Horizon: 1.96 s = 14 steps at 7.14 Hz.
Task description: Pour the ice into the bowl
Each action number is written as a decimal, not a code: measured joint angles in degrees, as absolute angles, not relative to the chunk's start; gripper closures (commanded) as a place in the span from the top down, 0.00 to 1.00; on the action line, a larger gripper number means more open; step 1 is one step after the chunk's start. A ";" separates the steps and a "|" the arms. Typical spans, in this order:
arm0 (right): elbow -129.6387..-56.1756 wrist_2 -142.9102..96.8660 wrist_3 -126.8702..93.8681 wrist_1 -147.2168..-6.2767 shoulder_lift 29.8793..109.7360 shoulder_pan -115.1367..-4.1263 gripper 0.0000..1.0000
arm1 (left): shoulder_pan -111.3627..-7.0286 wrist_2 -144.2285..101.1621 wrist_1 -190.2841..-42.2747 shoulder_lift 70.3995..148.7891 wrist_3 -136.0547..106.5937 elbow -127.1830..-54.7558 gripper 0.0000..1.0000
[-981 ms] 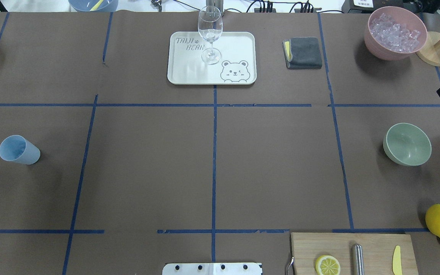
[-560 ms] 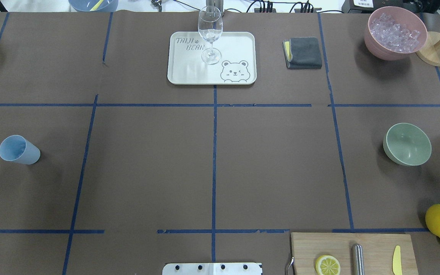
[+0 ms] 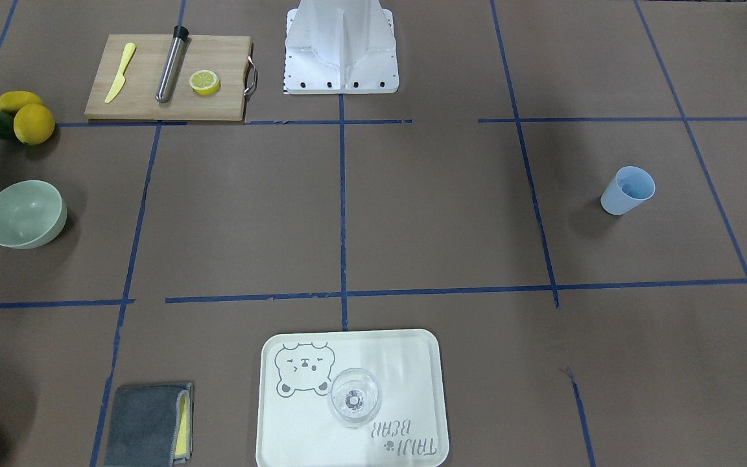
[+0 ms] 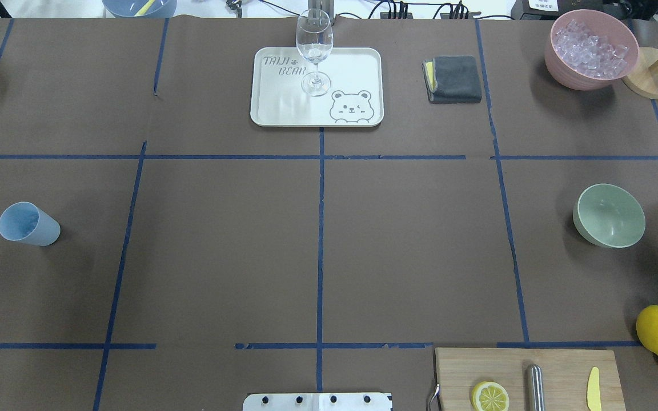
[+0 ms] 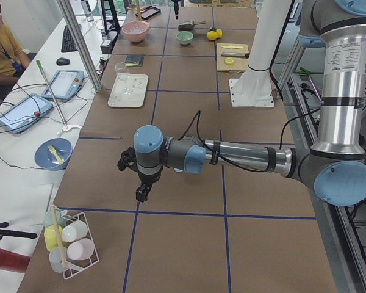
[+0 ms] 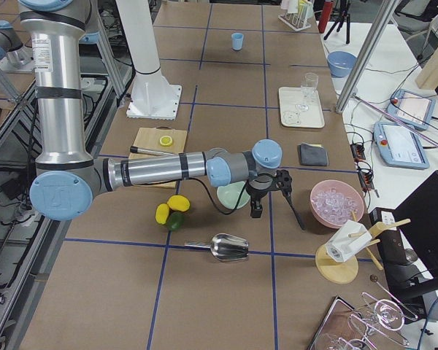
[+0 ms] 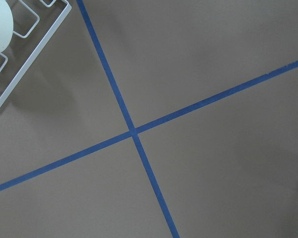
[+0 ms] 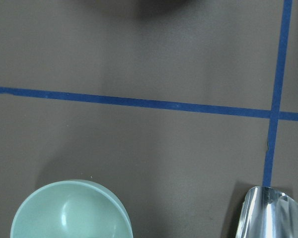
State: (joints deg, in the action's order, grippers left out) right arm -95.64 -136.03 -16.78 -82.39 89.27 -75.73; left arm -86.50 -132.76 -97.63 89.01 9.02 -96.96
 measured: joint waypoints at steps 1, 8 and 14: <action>-95.10 -136.26 -19.90 -80.01 89.51 -74.62 1.00 | -86.49 -132.76 -98.97 88.80 8.31 -97.03 1.00; -88.27 -131.56 -38.95 -52.23 94.58 -61.91 0.00 | -86.53 -132.80 -101.51 88.60 7.74 -97.54 1.00; -98.02 -130.57 -64.00 -52.84 88.63 -58.71 0.00 | -86.54 -134.28 -101.89 88.51 7.85 -98.29 1.00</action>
